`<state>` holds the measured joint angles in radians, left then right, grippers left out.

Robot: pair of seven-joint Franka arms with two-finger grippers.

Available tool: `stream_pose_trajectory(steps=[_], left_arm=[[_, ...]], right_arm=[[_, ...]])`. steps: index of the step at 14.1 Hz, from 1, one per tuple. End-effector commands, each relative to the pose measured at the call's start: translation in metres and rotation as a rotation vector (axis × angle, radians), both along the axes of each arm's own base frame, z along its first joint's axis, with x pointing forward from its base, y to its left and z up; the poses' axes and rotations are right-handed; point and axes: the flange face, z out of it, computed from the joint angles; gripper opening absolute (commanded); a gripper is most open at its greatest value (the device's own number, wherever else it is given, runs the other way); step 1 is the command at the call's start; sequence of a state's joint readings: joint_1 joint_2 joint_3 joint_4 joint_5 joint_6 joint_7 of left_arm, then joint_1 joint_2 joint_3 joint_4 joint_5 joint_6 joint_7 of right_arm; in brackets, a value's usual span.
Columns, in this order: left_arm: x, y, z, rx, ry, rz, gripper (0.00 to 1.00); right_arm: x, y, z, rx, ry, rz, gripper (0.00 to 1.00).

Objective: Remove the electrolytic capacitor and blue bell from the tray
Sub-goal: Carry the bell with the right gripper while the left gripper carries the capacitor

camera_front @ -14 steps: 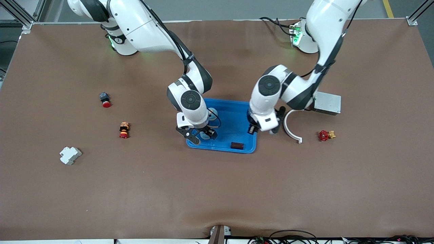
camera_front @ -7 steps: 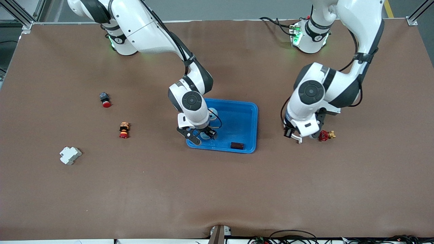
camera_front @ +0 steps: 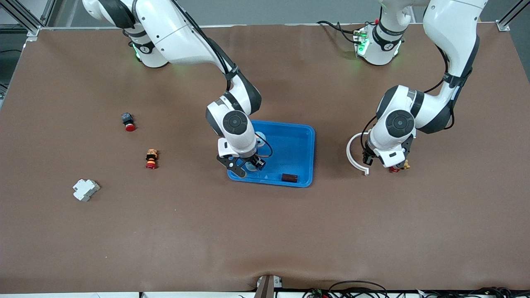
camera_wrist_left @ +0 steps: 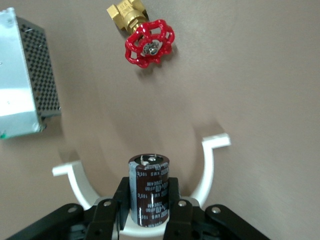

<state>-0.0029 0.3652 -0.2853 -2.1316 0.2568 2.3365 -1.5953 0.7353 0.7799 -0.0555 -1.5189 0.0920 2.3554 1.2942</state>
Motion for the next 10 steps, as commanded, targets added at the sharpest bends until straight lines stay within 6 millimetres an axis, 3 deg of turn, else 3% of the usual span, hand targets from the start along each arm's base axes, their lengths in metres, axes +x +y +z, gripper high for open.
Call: stream_pose_trajectory(steps=[1,4,5,9,10], left_arm=[[-0.009,0.025,-0.018,0.022,-0.023,-0.058,0.00],[-0.008,0.025,-0.030,0.008,-0.028,-0.065,0.00],[-0.010,0.024,-0.034,0.009,-0.021,-0.071,0.08],[-0.007,0.024,-0.031,0.011,-0.029,-0.080,0.91],[-0.006,0.024,-0.026,0.013,-0.037,-0.080,1.00]], right_arm=[[0.012,0.002,0.026,-0.034,0.026,-0.009,0.00],[0.025,-0.018,0.043,-0.066,0.050,0.053,0.00],[0.030,-0.028,0.056,-0.073,0.063,0.080,0.00],[0.053,-0.096,0.111,-0.082,0.112,0.188,0.00],[0.058,-0.118,0.125,-0.077,0.117,0.228,0.00]])
